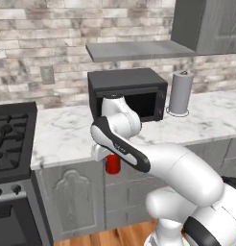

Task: Four empty soda cans are scattered around the kitchen. Gather all the cans and cluster them next to the stove for recycling.

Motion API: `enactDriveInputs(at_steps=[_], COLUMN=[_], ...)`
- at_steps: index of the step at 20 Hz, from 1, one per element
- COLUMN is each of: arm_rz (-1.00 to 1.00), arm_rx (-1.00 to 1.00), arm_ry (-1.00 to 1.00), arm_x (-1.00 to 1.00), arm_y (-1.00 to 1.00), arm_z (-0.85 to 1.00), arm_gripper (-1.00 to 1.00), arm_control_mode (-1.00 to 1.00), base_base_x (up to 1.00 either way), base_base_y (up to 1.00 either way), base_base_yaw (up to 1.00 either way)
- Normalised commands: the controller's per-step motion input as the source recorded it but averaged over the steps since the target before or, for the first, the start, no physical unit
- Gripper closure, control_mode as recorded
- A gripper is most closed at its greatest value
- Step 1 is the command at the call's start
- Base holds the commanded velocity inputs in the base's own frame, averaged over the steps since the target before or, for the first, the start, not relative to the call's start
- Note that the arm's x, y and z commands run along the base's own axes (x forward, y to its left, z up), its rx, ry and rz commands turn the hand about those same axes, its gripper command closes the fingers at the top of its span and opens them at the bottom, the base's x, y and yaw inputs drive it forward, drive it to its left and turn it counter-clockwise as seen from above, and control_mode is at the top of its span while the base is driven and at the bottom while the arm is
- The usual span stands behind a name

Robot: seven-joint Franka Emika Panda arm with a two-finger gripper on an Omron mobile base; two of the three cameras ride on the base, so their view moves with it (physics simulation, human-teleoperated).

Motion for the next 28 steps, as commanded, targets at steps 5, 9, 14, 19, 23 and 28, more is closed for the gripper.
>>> enactDriveInputs(at_steps=[5, 9, 14, 19, 23, 28], arm_rz=[0.0, 0.0, 0.0, 0.0, 0.0, 0.0], arm_rx=[0.0, 0.0, 0.0, 0.0, 0.0, 0.0], arm_ry=[0.0, 0.0, 0.0, 0.0, 0.0, 0.0], arm_x=[0.0, 0.0, 0.0, 0.0, 0.0, 0.0], arm_y=[0.0, 0.0, 0.0, 0.0, 0.0, 0.0], arm_z=[0.0, 0.0, 0.0, 0.0, 0.0, 0.0], arm_gripper=[1.0, 1.0, 1.0, 1.0, 1.0, 1.0], arm_control_mode=[1.0, 1.0, 1.0, 1.0, 1.0, 1.0], base_base_x=[0.51, 0.47, 0.49, 0.34, 0.14, 0.13], base_base_y=[0.56, 0.59, 0.55, 0.5, 0.39, 0.22], base_base_yaw=[0.0, 0.0, -0.02, 0.0, -0.02, -0.01])
